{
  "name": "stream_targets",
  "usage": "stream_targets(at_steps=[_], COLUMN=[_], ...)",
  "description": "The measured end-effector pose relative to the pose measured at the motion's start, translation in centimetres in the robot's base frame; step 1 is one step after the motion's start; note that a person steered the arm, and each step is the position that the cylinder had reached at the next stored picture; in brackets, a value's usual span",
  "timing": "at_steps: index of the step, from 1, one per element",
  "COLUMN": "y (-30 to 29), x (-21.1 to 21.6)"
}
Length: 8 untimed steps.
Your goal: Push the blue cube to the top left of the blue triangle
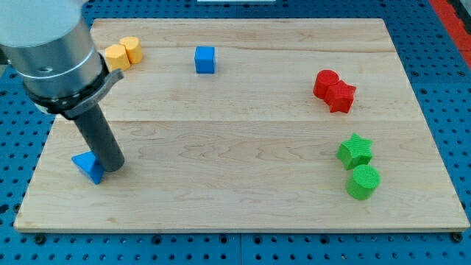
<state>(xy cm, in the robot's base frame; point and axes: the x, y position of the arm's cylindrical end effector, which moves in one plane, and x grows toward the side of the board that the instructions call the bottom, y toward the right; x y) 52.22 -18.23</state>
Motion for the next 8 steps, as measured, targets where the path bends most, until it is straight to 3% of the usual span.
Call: stream_targets(at_steps=[1, 2, 3, 4, 5, 8], y=[0.6, 6.5, 16.9, 23.8, 19.5, 2.1], x=[-0.7, -9.1, -15.0, -19.6, -24.0, -18.8])
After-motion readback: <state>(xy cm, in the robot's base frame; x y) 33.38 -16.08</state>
